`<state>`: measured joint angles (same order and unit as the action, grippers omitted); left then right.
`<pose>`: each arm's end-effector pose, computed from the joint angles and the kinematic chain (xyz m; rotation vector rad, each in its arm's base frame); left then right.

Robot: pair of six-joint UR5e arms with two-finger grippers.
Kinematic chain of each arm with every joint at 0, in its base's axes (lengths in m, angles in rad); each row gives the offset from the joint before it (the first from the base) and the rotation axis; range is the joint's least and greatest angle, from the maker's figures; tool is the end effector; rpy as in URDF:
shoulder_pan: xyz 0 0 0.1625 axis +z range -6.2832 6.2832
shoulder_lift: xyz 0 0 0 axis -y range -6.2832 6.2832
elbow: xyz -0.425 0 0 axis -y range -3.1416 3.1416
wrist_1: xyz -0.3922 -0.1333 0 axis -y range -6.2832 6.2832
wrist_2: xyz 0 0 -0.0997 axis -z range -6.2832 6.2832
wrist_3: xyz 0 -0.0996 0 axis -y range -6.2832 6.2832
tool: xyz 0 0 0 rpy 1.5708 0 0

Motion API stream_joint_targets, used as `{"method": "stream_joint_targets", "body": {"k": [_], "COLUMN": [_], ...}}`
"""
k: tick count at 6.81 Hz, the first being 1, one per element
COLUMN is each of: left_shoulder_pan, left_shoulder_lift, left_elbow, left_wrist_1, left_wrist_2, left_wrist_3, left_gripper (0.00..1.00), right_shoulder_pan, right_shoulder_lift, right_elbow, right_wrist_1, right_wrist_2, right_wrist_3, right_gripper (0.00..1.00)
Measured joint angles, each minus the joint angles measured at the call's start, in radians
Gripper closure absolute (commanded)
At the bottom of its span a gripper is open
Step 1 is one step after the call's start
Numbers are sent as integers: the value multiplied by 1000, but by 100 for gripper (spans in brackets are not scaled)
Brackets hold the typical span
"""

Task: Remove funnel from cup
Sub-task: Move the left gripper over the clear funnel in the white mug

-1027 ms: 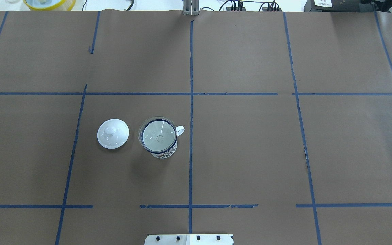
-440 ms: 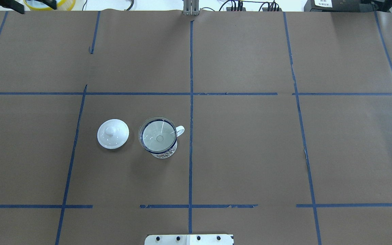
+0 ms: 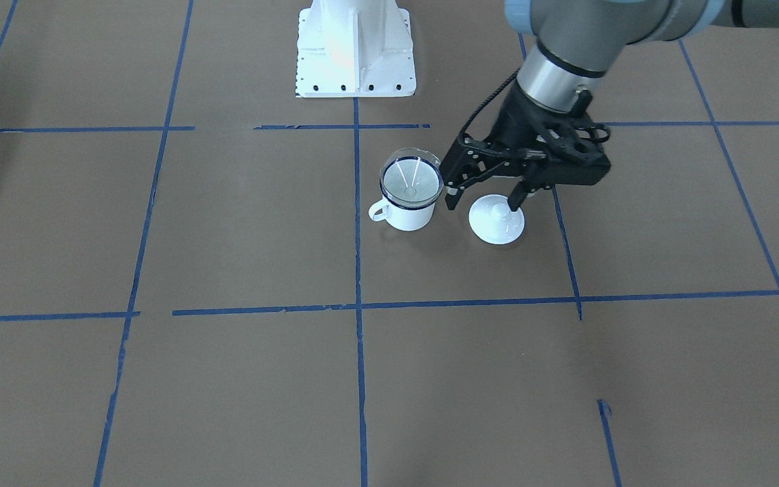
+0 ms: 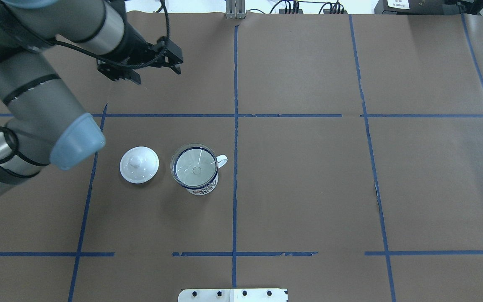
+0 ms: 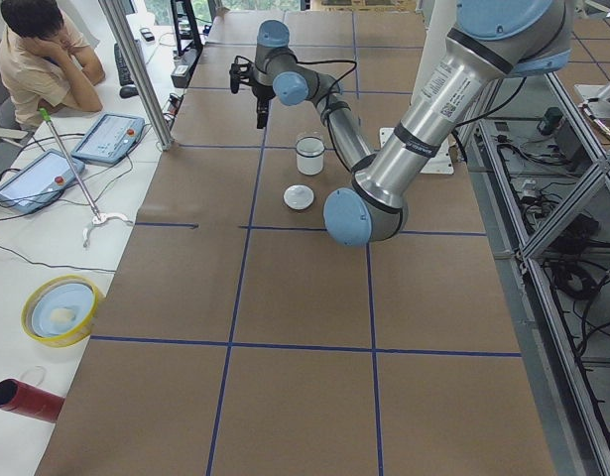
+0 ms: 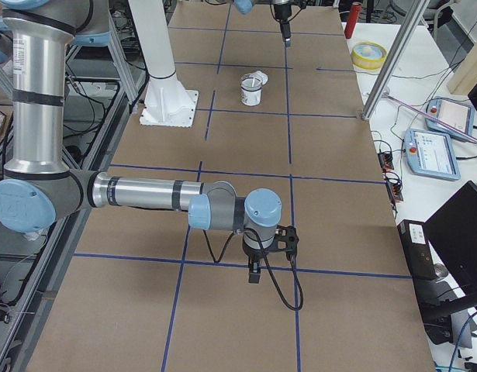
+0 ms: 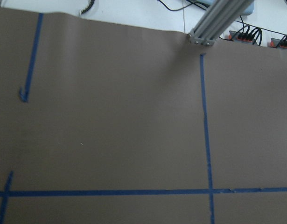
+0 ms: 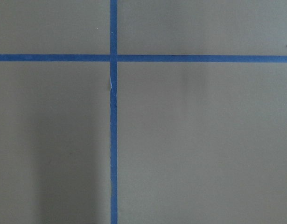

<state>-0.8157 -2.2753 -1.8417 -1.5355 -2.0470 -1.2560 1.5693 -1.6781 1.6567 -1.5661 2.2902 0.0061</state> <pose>0.3649 -0.5156 0.1333 0.1219 1.0144 -0.2330 0.0670 -0.4451 0.6700 -0.0187 -0.7193 0.0104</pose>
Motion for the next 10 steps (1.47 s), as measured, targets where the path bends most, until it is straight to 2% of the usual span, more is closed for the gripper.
{"method": "stream_joint_targets", "body": {"k": [2,3,5,7,8,10], "left_shoulder_pan": [106,167,251,272,275,277], "left_shoulder_lift": [-149,-180,-182,-142,-125,-118], "left_elbow": [95,141,176,178,176,175], "left_wrist_1": [194,221,215,167,151,142], "left_wrist_2": [35,101,183,193,193,184], "left_wrist_3": [-110,-164,-195,-186,-177,-162], "left_gripper": [0,0,0,17,23,25], "right_shoulder_pan": [0,0,0,0,0,0], "right_shoulder_lift": [0,0,0,0,0,0], "right_elbow": [0,0,0,0,0,0], "right_wrist_1": [0,0,0,0,0,0], "right_wrist_2": [0,0,0,0,0,0], "right_wrist_3": [0,0,0,0,0,0], "right_gripper": [0,0,0,0,0,0]}}
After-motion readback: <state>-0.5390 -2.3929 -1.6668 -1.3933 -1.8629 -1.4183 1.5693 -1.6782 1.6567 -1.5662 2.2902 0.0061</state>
